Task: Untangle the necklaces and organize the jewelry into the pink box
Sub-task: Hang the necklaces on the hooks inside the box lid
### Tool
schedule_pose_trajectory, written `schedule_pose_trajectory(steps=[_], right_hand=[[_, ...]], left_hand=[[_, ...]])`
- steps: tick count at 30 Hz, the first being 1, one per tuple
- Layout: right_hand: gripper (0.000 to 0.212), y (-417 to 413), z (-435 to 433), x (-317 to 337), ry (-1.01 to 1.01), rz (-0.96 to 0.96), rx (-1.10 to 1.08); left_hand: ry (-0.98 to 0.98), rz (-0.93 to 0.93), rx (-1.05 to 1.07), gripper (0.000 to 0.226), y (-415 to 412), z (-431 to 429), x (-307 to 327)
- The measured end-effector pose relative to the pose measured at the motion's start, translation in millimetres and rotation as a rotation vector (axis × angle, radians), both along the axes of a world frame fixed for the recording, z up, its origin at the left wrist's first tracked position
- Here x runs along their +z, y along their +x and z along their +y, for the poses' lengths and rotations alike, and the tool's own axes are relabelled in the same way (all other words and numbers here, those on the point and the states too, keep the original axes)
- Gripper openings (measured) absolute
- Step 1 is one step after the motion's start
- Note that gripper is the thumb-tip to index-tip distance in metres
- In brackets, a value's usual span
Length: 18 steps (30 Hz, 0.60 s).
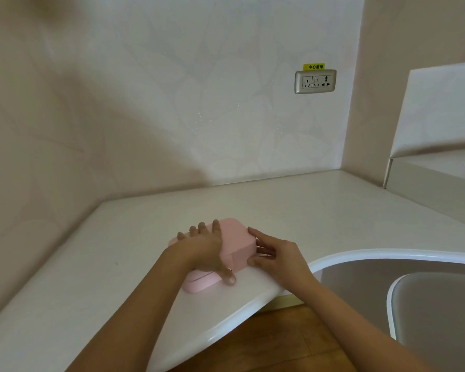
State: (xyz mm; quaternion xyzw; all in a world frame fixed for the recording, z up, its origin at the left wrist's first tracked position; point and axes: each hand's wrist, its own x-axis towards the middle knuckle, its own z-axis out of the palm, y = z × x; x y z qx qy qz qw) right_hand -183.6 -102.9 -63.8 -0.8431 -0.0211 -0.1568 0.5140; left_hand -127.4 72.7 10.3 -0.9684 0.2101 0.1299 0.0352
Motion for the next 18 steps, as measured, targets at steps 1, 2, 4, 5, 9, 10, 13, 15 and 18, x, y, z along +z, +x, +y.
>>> schedule_pose_trajectory(steps=[1,2,4,5,9,10,13,15,18], right_hand=[[0.063,0,0,0,-0.010,-0.001,0.002],[0.063,0,1,0,-0.018,-0.002,0.004],[0.064,0,0,0,-0.015,-0.002,0.005],[0.064,0,0,-1,-0.010,-0.004,0.003],[0.064,-1,0,-3,-0.012,-0.015,0.000],[0.064,0,0,-3,-0.018,-0.018,-0.002],[0.064,1,0,-3,-0.042,-0.021,-0.005],[0.063,2,-1,-3,-0.054,-0.026,-0.007],[0.063,3,-1,-3,-0.060,-0.028,-0.005]], left_hand=[[-0.009,0.000,0.002,0.134,0,1,0],[-0.016,0.002,0.003,0.134,1,1,0],[-0.019,0.007,0.002,0.133,2,1,1],[-0.020,0.003,0.001,0.133,2,1,1],[-0.028,-0.045,-0.010,0.129,-1,1,-4],[-0.032,-0.061,-0.011,0.128,-1,2,-6],[-0.044,-0.071,-0.015,0.124,-1,1,-9],[-0.036,-0.066,-0.026,0.121,-2,0,-9],[-0.008,-0.072,-0.046,0.116,-4,-1,-8]])
